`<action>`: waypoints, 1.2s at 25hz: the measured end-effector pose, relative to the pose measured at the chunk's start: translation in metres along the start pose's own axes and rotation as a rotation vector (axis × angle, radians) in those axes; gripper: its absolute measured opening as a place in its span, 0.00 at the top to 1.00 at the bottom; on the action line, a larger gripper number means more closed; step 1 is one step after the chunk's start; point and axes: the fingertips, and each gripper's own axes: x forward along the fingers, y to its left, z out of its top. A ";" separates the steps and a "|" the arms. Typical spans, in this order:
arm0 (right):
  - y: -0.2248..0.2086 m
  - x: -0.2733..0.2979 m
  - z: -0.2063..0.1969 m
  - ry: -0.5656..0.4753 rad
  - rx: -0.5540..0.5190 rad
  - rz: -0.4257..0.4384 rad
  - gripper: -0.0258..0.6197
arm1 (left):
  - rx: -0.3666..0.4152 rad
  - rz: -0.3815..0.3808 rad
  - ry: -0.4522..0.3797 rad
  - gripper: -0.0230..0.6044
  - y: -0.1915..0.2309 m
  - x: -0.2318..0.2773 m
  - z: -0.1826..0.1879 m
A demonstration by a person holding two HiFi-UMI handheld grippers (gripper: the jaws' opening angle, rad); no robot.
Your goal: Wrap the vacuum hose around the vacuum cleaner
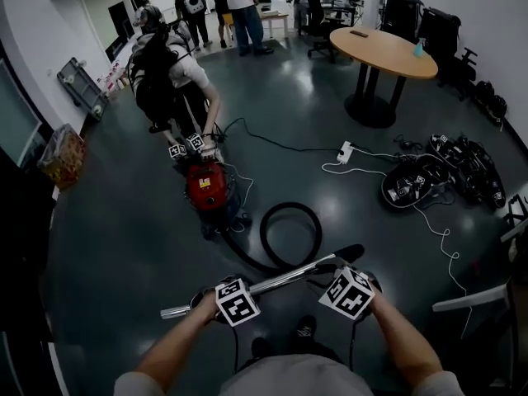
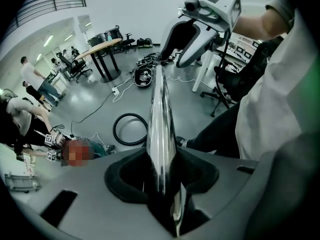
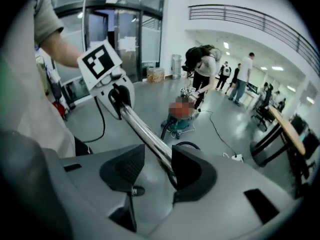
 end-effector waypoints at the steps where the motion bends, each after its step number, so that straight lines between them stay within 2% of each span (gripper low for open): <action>1: -0.007 -0.004 -0.006 -0.030 0.068 0.007 0.70 | -0.031 0.005 -0.008 0.70 0.002 0.003 0.004; 3: -0.016 -0.008 -0.017 -0.074 0.168 0.028 0.70 | -0.095 0.013 -0.022 0.70 0.005 0.009 0.011; 8: -0.030 -0.003 -0.026 -0.187 0.330 0.103 0.70 | -0.220 0.014 -0.050 0.70 0.012 0.016 0.022; 16: -0.038 0.027 0.004 -0.324 0.593 0.220 0.71 | -0.422 0.046 -0.145 0.70 0.026 0.011 0.027; 19: -0.042 0.045 0.019 -0.357 0.690 0.235 0.70 | -0.466 0.049 -0.183 0.70 0.037 0.011 0.029; 22: -0.048 0.068 0.033 -0.384 0.836 0.276 0.70 | -0.507 0.053 -0.215 0.70 0.050 0.009 0.030; 23: -0.049 0.076 0.039 -0.399 0.892 0.311 0.63 | -0.517 0.055 -0.224 0.70 0.055 0.009 0.029; 26: -0.045 0.096 0.061 -0.447 1.029 0.409 0.52 | -0.544 0.053 -0.252 0.70 0.070 0.005 0.022; 30: -0.040 0.126 0.089 -0.472 1.145 0.448 0.52 | -0.557 0.038 -0.287 0.70 0.084 0.005 0.015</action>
